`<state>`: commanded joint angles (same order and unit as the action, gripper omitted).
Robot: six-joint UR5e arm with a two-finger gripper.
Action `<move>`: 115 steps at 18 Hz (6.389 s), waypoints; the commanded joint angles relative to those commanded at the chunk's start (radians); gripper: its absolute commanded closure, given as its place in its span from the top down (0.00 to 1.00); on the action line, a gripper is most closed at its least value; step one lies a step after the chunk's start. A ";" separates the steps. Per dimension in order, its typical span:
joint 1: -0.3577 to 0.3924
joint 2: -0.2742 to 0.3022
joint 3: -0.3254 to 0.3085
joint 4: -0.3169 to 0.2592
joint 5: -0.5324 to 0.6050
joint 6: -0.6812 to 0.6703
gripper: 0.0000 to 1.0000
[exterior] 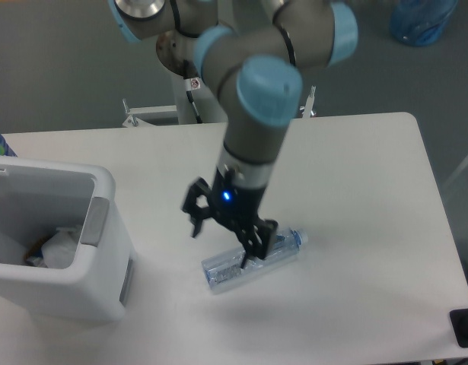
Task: Place the trash in the trash can
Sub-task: 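Move the gripper above the clear plastic water bottle, then lower and close the gripper around the bottle's middle, lifting it, then carry the bottle over the bin and lower it inside, then open the gripper and raise it away from the bin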
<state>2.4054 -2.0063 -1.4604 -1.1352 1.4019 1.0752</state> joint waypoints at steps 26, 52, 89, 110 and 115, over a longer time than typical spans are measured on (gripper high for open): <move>-0.111 -0.153 -0.086 0.115 0.152 0.072 0.93; -0.057 -0.131 0.164 0.109 -0.196 -0.152 0.36; -0.155 0.063 0.210 0.262 -1.072 -0.496 0.43; 0.087 0.163 0.135 0.258 -0.682 -0.311 1.00; 0.100 0.095 0.229 0.221 -0.323 -0.302 1.00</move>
<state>2.5050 -1.9112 -1.2319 -0.9141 1.0793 0.7731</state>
